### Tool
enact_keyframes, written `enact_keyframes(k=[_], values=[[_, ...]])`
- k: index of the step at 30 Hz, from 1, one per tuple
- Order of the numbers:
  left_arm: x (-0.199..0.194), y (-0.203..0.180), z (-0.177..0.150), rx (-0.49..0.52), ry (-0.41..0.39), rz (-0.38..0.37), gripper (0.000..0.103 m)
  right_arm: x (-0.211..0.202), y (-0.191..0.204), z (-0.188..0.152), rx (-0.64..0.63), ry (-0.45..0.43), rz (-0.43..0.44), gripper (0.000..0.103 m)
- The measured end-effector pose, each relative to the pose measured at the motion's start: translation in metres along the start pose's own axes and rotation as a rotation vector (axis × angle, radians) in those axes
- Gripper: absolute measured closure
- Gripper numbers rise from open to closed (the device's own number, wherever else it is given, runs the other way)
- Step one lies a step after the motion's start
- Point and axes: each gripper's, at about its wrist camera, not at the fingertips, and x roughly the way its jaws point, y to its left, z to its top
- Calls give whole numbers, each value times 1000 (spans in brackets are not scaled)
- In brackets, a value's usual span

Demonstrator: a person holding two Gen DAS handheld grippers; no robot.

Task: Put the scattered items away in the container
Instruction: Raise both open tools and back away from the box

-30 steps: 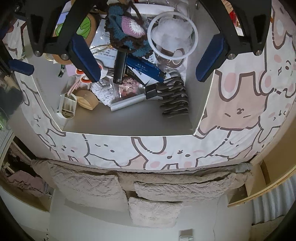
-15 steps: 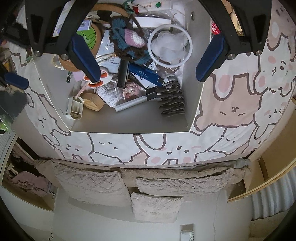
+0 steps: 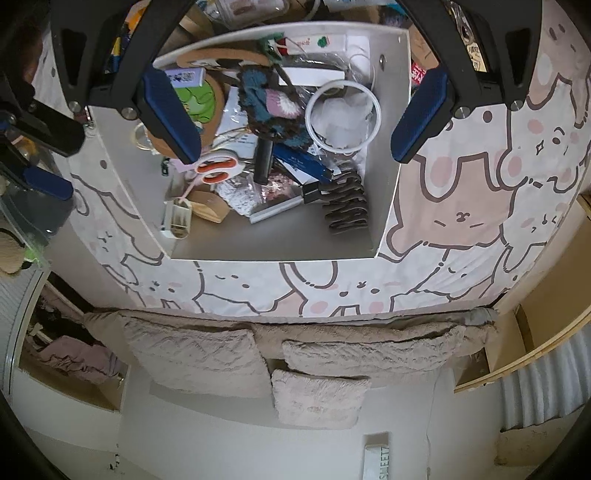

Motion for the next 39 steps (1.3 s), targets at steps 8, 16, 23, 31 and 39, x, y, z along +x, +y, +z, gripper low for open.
enact_keyframes(k=[8,16,23,31,39], values=[[-31,-5,-4,5,-53,-12,0,-24,7,-3,-9,-42,-15,3],[-58,-12,-14,24,-96,-11,0,-53,19,-11,-37,-113,-51,3],[-81,-13,-25,33,-132,-15,0,-76,31,-25,-71,-154,-80,3],[-107,-14,-42,45,-165,-21,0,-96,42,-42,-100,-190,-103,3],[-124,-13,-53,47,-192,-13,0,-113,49,-56,-112,-249,-129,0]])
